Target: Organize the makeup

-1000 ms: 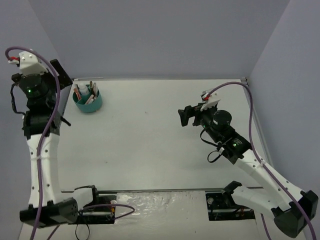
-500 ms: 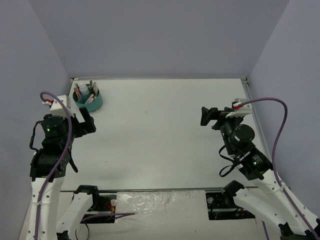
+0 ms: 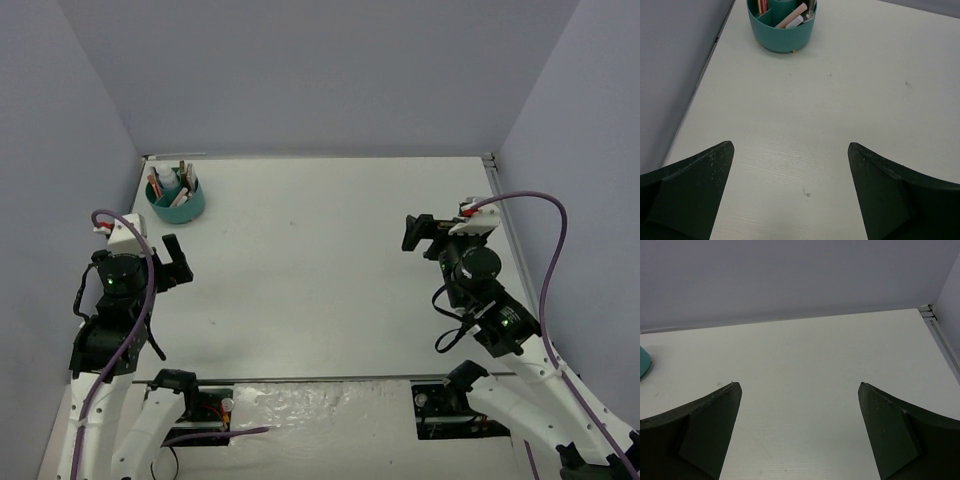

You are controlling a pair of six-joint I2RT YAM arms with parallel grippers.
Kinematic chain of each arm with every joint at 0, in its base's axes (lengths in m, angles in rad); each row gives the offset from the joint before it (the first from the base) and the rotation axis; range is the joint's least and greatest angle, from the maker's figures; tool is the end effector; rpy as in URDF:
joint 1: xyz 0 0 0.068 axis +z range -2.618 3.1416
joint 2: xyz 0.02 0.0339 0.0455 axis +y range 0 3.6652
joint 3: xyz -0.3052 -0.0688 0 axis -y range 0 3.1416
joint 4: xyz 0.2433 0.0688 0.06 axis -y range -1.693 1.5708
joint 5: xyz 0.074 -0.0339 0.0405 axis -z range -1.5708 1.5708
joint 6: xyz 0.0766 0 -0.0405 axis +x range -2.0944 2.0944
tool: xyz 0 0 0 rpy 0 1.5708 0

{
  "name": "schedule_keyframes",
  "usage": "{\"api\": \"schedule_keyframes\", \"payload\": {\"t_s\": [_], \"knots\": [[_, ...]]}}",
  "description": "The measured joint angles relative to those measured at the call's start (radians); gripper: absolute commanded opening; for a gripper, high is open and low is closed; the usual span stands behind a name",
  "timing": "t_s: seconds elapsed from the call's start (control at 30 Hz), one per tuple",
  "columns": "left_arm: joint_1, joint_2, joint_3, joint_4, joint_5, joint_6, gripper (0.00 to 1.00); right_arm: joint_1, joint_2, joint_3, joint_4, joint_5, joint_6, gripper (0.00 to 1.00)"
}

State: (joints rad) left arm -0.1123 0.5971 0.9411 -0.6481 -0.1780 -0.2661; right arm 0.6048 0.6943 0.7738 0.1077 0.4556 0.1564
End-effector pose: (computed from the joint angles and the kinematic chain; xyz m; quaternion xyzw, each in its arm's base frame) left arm 0.1197 0.0001 0.3789 -0.1141 0.7964 -0.0405 0.5925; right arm 0.1537 0.0652 0.4145 0.0314 0.6446 0.1449 0.7500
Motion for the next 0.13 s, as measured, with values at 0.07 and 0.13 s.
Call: {"api": "schedule_keyframes", "payload": {"t_s": [0.07,0.13], "knots": [[-0.003,0.007,-0.005,0.004,-0.011,0.0,0.97,0.0,0.008,0.0,0.001,0.002,0.0,1.0],[-0.005,0.013,-0.007,0.008,-0.013,0.0,0.97,0.0,0.013,0.0,0.001,0.002,-0.001,1.0]]}}
